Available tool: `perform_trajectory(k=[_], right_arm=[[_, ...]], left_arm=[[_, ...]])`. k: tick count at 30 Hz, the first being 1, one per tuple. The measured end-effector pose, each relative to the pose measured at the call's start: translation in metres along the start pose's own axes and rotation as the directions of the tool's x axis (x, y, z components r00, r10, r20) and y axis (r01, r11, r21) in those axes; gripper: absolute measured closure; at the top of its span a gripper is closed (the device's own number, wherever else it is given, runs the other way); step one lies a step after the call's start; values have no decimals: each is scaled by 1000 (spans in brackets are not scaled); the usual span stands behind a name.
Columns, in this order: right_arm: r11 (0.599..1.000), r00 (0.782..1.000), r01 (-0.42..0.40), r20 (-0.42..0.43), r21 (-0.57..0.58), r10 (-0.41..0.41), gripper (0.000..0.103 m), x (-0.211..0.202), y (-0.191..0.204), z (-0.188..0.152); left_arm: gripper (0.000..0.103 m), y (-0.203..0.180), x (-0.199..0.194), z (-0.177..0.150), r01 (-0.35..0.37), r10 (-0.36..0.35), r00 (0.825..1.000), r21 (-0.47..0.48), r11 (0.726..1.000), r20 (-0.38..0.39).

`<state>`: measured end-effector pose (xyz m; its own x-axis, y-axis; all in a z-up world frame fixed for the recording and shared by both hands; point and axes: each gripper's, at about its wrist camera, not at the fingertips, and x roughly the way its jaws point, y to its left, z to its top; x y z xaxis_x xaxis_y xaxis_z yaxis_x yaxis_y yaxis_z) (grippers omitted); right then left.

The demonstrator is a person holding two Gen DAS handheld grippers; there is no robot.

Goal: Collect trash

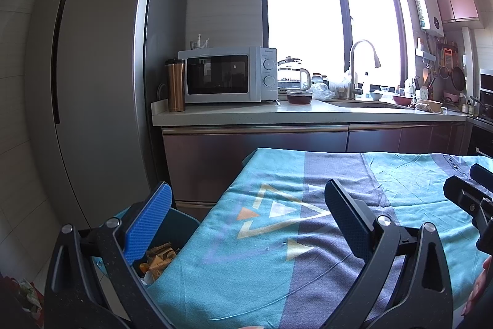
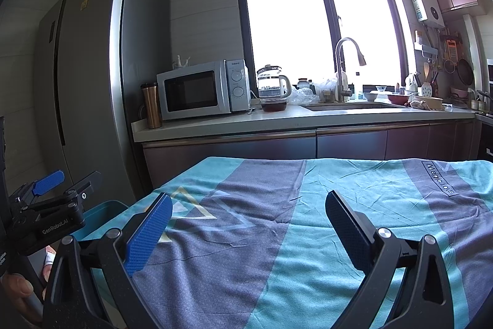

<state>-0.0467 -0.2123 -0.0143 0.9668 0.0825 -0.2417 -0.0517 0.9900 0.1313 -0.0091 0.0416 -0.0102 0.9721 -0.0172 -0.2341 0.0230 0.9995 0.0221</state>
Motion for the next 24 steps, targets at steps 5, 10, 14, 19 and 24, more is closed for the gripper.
perform_trajectory(k=[5,10,14,19,24], right_arm=[[1000,1000,1,0,2,-1,7,1,0,0],[1000,1000,3,2,1,-3,7,-1,0,0],[1000,1000,2,1,2,-2,7,-1,0,0],[1000,1000,4,3,2,-4,7,-1,0,0],[1000,1000,4,5,3,-4,7,-1,-1,-1]], left_arm=[[5,0,0,0,0,0,1000,0,1000,-1],[5,-1,1,-1,1,-1,1000,0,1000,-4],[5,-1,1,-1,1,-1,1000,2,1000,-4],[5,-1,1,-2,1,-1,1000,1,1000,-6],[5,-3,2,-1,3,-3,1000,3,1000,-5]])
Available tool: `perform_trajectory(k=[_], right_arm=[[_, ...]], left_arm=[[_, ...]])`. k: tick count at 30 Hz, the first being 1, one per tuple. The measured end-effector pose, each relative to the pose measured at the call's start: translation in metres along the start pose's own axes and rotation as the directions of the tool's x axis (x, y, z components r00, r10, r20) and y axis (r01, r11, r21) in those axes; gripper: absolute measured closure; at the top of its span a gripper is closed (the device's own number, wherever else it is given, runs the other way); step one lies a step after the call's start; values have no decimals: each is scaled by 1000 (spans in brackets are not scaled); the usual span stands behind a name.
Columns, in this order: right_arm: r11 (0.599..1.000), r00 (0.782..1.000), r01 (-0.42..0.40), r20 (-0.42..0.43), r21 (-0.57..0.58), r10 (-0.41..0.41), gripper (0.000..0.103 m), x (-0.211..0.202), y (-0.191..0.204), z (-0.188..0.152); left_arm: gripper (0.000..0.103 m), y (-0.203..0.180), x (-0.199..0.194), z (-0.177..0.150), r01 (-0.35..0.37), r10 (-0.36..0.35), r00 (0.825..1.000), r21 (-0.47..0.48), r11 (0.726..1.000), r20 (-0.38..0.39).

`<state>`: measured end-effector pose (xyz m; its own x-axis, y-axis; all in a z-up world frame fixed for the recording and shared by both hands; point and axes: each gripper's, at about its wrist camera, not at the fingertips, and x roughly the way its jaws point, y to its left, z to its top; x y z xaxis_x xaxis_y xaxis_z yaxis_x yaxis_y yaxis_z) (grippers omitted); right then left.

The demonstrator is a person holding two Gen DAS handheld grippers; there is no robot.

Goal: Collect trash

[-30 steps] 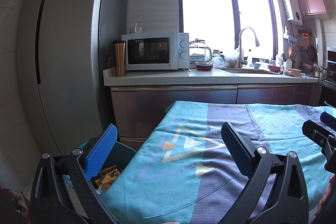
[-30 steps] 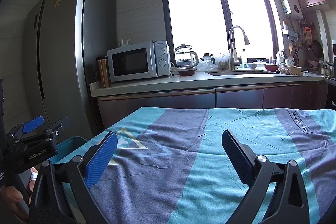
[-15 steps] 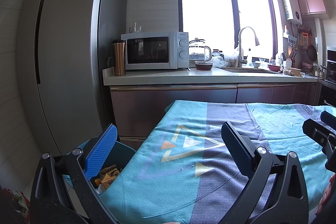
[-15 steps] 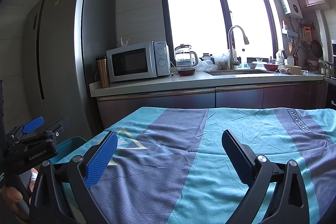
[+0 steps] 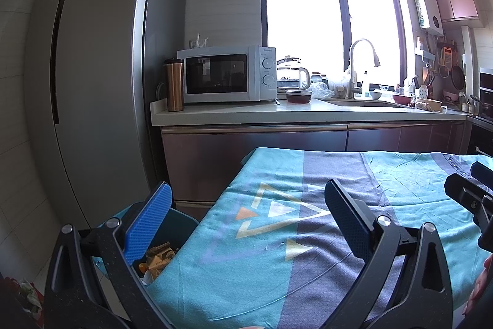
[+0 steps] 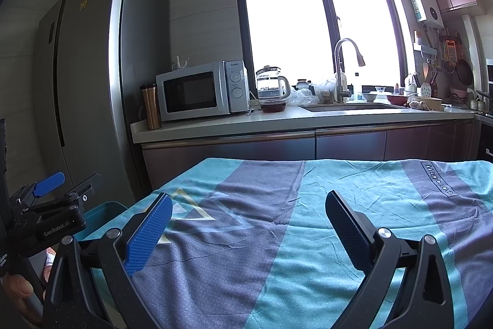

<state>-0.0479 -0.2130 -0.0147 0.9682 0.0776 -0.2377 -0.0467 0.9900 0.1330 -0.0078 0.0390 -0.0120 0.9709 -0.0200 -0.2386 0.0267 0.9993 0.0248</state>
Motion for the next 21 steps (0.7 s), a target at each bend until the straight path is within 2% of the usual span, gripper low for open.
perform_trajectory(k=[21], right_arm=[[1000,1000,2,-9,6,-2,7,3,-4,0]], left_arm=[[5,-6,3,2,-1,1,1000,15,1000,-8]])
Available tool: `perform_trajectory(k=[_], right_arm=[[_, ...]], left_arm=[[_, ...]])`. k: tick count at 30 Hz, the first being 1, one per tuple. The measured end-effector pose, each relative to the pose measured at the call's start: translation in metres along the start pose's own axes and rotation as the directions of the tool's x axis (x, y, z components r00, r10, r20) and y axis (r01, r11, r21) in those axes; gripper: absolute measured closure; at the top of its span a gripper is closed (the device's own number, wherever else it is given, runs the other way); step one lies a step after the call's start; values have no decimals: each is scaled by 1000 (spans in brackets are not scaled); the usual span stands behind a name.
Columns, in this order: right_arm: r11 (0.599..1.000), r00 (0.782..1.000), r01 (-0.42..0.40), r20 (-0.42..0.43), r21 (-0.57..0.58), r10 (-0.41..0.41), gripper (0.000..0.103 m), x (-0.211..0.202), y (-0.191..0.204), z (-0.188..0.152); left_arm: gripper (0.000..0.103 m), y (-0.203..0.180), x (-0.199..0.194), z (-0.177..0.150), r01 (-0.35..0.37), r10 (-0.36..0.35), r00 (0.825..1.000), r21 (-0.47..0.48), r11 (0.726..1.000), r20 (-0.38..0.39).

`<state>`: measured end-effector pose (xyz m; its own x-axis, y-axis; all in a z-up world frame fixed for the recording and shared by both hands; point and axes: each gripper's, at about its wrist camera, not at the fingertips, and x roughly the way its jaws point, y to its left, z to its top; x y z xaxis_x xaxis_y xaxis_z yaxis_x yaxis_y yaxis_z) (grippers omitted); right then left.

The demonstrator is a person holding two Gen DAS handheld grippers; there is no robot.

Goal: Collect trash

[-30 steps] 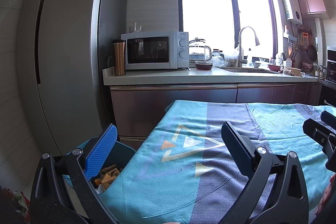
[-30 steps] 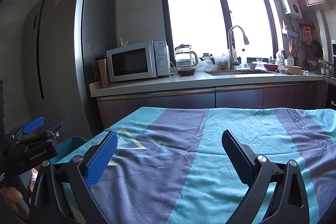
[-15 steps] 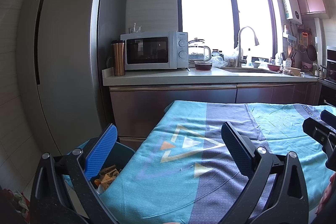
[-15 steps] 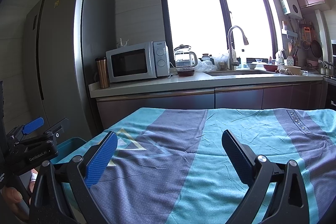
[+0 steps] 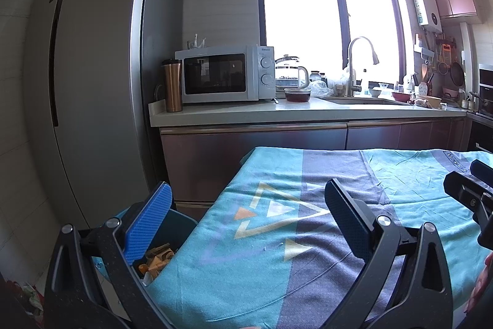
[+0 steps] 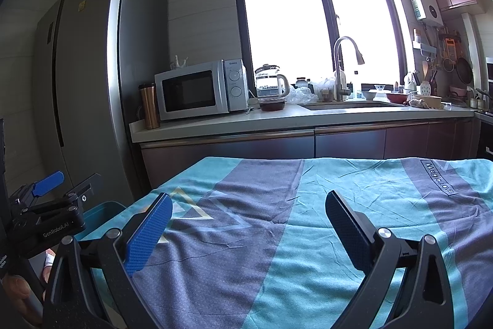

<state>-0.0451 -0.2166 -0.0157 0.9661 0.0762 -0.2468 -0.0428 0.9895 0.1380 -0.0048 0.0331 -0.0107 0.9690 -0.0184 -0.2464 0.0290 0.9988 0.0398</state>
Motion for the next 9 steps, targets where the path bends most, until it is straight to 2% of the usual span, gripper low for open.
perform_trajectory(k=[5,9], right_arm=[[1000,1000,14,-12,7,-14,7,2,-7,-2],[999,998,45,-50,21,-44,7,8,-25,-4]], left_arm=[[5,1,13,0,29,-29,998,-9,1000,-63],[5,-12,39,0,77,-73,984,20,997,-161]])
